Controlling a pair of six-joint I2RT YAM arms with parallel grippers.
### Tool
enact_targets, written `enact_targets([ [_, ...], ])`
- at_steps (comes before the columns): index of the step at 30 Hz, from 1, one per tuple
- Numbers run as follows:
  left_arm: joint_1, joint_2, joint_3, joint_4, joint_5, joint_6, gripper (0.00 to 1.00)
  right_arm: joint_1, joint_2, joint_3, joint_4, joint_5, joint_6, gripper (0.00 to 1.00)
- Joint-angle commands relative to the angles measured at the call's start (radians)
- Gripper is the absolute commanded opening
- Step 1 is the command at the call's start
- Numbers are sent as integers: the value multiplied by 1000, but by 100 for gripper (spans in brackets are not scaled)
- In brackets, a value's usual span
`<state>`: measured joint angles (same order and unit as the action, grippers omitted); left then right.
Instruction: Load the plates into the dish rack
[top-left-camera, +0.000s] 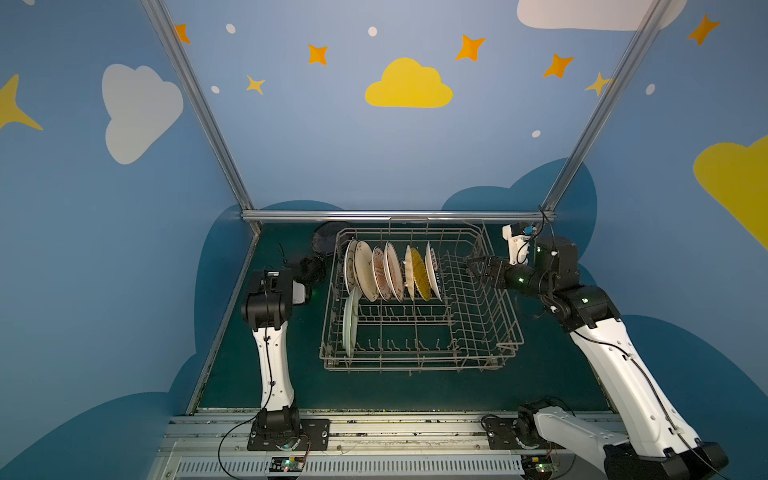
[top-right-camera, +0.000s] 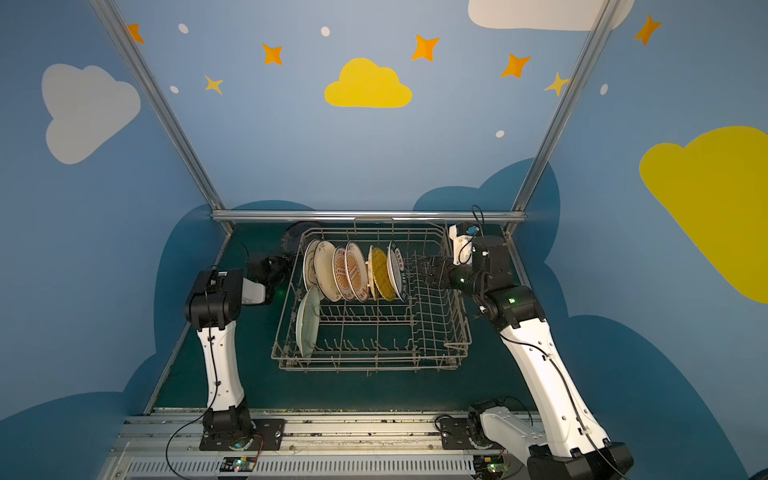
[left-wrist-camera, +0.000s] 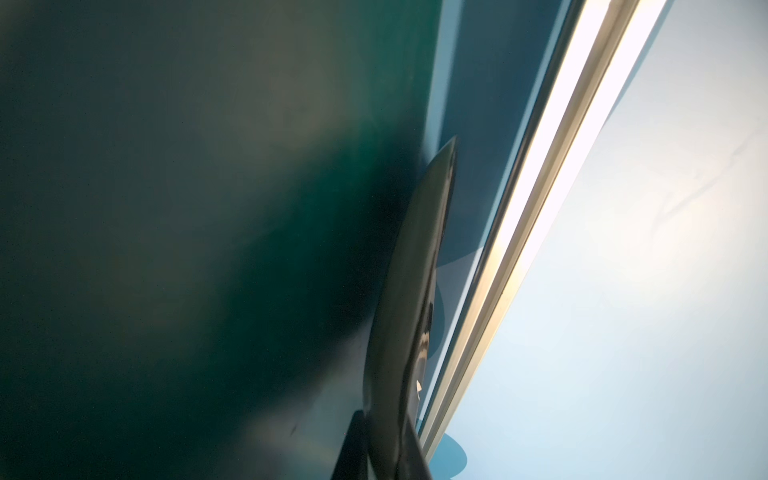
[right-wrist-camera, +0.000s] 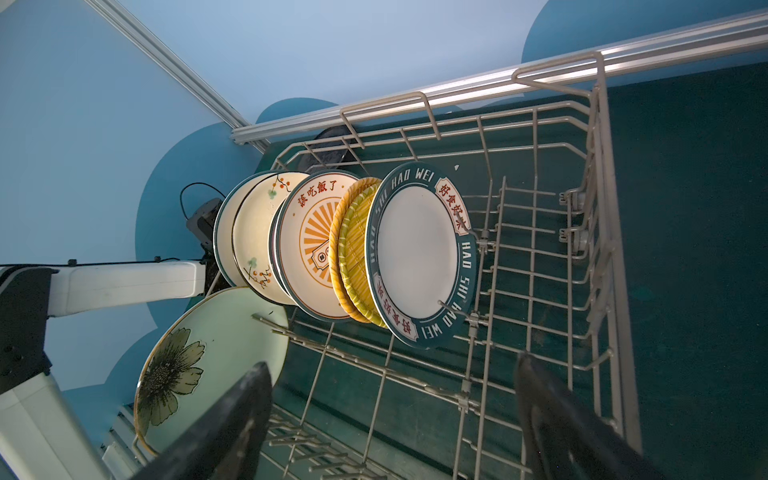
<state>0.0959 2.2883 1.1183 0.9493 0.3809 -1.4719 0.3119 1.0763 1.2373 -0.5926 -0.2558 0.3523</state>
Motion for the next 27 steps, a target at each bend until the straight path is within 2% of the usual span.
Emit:
enact_targets([
  [1, 39, -21, -94, -84, 10, 21, 3, 4, -12, -17, 28, -13, 15, 89],
  [10, 126, -148, -301, -8, 70, 42, 3, 20, 3, -34, 76, -28, 17, 89],
  [14, 170, -235, -397, -15, 88, 71, 3, 45, 16, -44, 119, -31, 11, 89],
  [27, 267, -495, -606, -65, 81, 28, 3, 124, 66, -44, 227, -40, -34, 89],
])
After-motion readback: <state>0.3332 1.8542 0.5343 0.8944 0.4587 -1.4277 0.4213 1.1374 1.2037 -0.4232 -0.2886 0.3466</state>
